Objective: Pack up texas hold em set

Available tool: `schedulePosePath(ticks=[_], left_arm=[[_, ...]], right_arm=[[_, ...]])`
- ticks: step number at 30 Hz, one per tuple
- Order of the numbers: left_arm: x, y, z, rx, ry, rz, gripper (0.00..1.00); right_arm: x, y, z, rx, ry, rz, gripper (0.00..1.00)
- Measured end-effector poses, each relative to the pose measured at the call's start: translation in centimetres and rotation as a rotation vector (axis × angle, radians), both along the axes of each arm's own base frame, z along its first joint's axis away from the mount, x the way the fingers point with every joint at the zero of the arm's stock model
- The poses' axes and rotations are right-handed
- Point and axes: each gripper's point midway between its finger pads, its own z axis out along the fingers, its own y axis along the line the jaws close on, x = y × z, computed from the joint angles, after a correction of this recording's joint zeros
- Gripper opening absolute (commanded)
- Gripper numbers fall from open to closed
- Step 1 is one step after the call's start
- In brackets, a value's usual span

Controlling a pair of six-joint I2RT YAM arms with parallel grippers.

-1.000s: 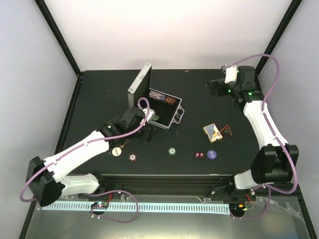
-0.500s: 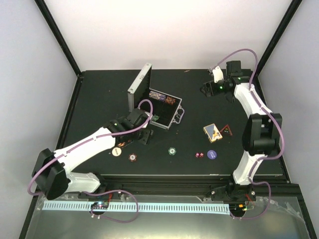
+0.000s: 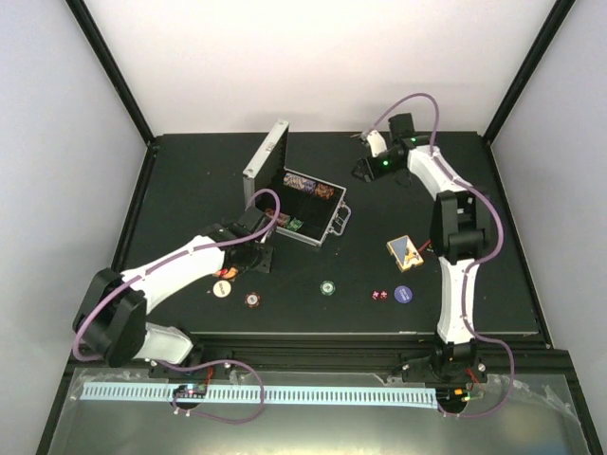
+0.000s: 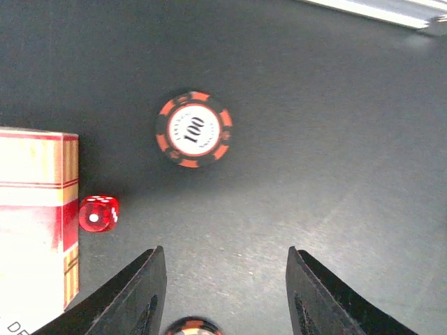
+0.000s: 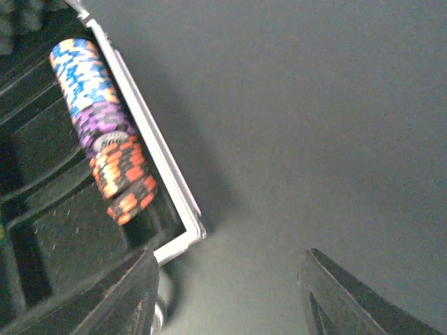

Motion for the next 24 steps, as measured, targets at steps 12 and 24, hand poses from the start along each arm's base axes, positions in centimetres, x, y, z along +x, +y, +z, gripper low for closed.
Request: schedulePosePath(ticks=[12, 24], left_arm=[[2.5, 2.0, -4.2, 0.041, 0.098, 0.155, 0.42], [5.3, 1.5, -4.5, 0.023, 0.074, 0.185, 0.42]], right_arm=[[3.1, 3.8, -6.4, -0.127, 0.055, -0.009, 0.40], [0.8, 5.9, -6.7, -0.229, 0.072, 0.110, 0.30]])
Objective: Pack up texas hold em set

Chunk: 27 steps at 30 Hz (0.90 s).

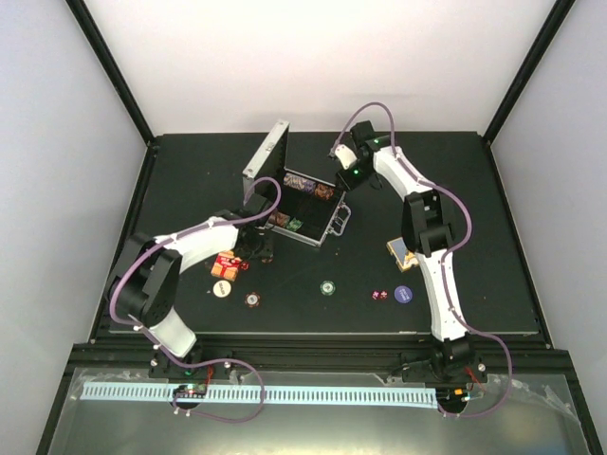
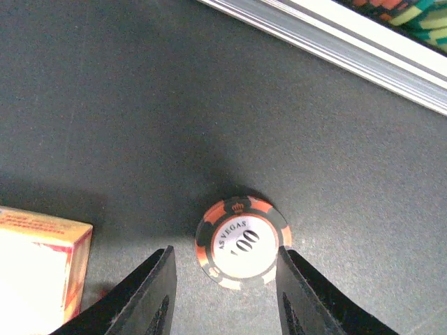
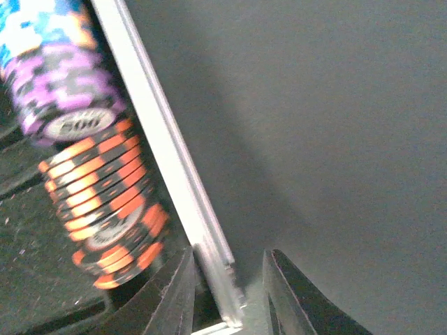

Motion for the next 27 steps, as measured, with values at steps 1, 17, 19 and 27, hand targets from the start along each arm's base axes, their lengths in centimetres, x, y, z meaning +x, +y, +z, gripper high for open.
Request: schedulePosePath(ticks=[1, 17, 19, 27], left_arm=[[0.1, 0.0, -0.1, 0.001, 0.001, 0.002, 0.42], [0.8, 0.3, -0.5, 0.002, -0.009, 0.011, 0.43], [0.9, 0.3, -0.5, 0.002, -0.012, 0.011, 0.43], [1.2, 0.6, -0.6, -0.001, -0.021, 0.019, 0.47]], right_arm=[[-0.3, 0.2, -0.1, -0.003, 0.007, 0.014, 0.30], [-2.4, 0.7, -0.9, 0.006, 0.062, 0.091, 0.22], [-2.8, 0.7, -1.0, 0.013, 0.072, 0.090, 0.22], [-7.6, -0.3, -1.2, 0.009, 0.171, 0.108, 0.21]])
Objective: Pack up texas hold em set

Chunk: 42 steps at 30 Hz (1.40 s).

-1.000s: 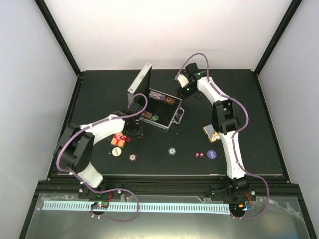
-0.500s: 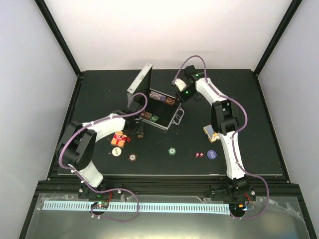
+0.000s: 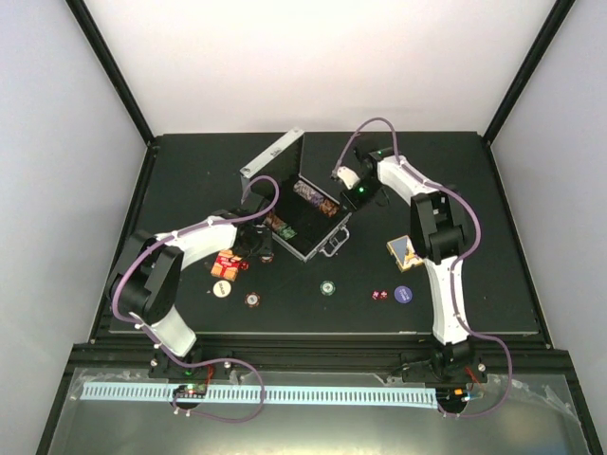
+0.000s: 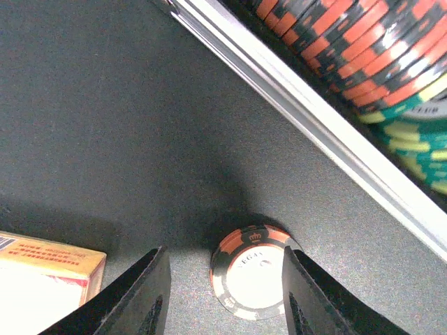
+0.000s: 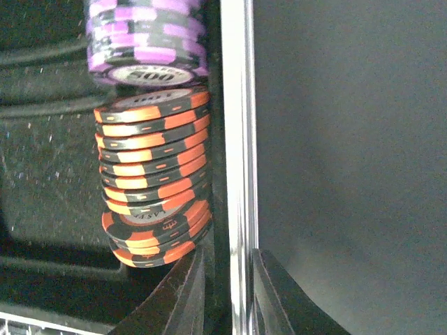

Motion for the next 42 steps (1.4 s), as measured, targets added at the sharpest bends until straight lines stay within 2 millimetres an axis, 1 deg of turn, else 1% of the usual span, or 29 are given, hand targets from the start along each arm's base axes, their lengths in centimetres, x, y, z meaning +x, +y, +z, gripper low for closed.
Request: schedulePosePath(ticks=[3, 8, 12, 13, 15, 19, 20, 22, 26, 28, 32, 36, 42], left_arm=[[0.1, 0.1, 0.0, 0.001, -0.002, 0.000, 0.48], [0.3, 0.2, 0.1, 0.002, -0.010, -0.006, 0.48], [0.4, 0.2, 0.1, 0.001, -0.016, -0.014, 0.48], [0.4, 0.2, 0.1, 0.002, -0.016, -0.016, 0.48], [0.4, 0.2, 0.1, 0.004, -0.016, -0.020, 0.48], [0.3, 0.3, 0.0, 0.007, -0.015, -0.026, 0.48], [0.2, 0.3, 0.0, 0.008, -0.015, -0.028, 0.49], [0.1, 0.4, 0.1, 0.008, -0.017, -0.029, 0.49], [0.0, 0.5, 0.6, 0.004, -0.028, -0.031, 0.49], [0.0, 0.5, 0.8, 0.002, -0.036, -0.032, 0.49], [0.0, 0.5, 1.4, 0.000, -0.051, -0.035, 0.50], [-0.4, 0.7, 1.9, 0.000, -0.056, -0.041, 0.52], [-1.6, 1.1, 3.1, -0.011, -0.062, -0.048, 0.62]], right_arm=[[-2.7, -0.3, -0.3, -0.001, 0.055, 0.009, 0.20], [-6.5, -0.8, -0.9, 0.007, 0.127, 0.019, 0.20], [-8.5, -0.9, -0.8, 0.016, 0.155, 0.017, 0.20], [-8.8, -0.8, -0.8, 0.015, 0.158, 0.018, 0.21], [-9.3, -0.7, -0.8, 0.012, 0.166, 0.019, 0.29], [-9.8, -0.2, -0.8, 0.011, 0.182, 0.016, 0.40], [-9.9, 0.0, -0.7, 0.011, 0.185, 0.020, 0.41], [-9.7, 0.3, -0.5, 0.010, 0.189, 0.022, 0.42], [-7.9, 1.0, 0.4, 0.020, 0.163, 0.014, 0.41], [-7.4, 1.2, 0.7, 0.019, 0.170, 0.008, 0.41], [-6.8, 1.5, 0.6, 0.021, 0.188, 0.002, 0.41], [-6.9, 1.5, 0.6, 0.026, 0.199, 0.002, 0.42], [-7.3, 1.5, 1.0, 0.049, 0.202, 0.017, 0.52]])
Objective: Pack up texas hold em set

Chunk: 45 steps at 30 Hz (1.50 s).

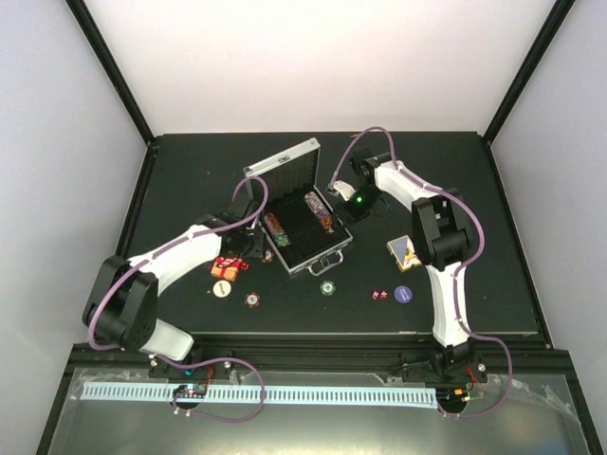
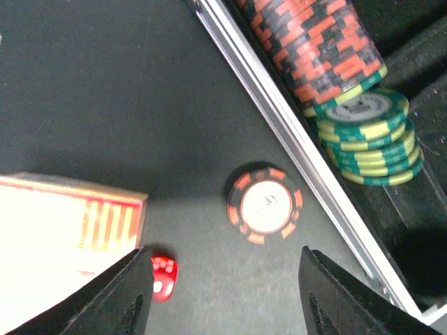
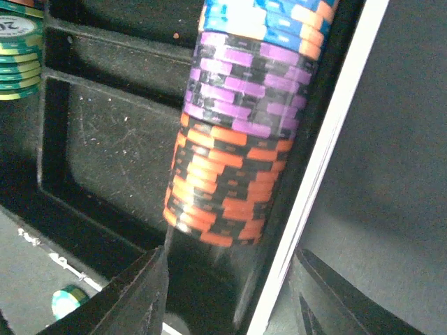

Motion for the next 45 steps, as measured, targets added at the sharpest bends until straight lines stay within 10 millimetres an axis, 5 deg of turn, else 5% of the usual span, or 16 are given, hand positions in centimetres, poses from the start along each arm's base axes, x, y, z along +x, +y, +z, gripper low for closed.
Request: schedulePosePath(ticks=[6, 12, 19, 28, 45], left_arm=[[-2.3, 1.1, 1.9, 0.000, 0.016, 0.004, 0.76], [-4.3, 4.9, 1.2, 0.097, 0.119, 0.078, 0.98], [-3.9, 7.8, 0.2, 0.140, 0.185, 0.124, 0.99], [-1.9, 8.5, -1.1, 0.120, 0.228, 0.088, 0.99], [-1.7, 8.1, -3.4, 0.104, 0.293, 0.029, 0.92]], right_arm=[[-1.2, 0.0, 2.4, 0.048, -0.015, 0.015, 0.58], [-2.3, -0.5, 5.2, 0.090, -0.065, 0.033, 0.67], [-2.8, -2.3, 5.9, 0.093, -0.101, 0.033, 0.71], [-2.1, -2.6, 5.1, 0.088, -0.116, 0.023, 0.71], [-1.9, -2.6, 3.1, 0.084, -0.073, -0.018, 0.72]])
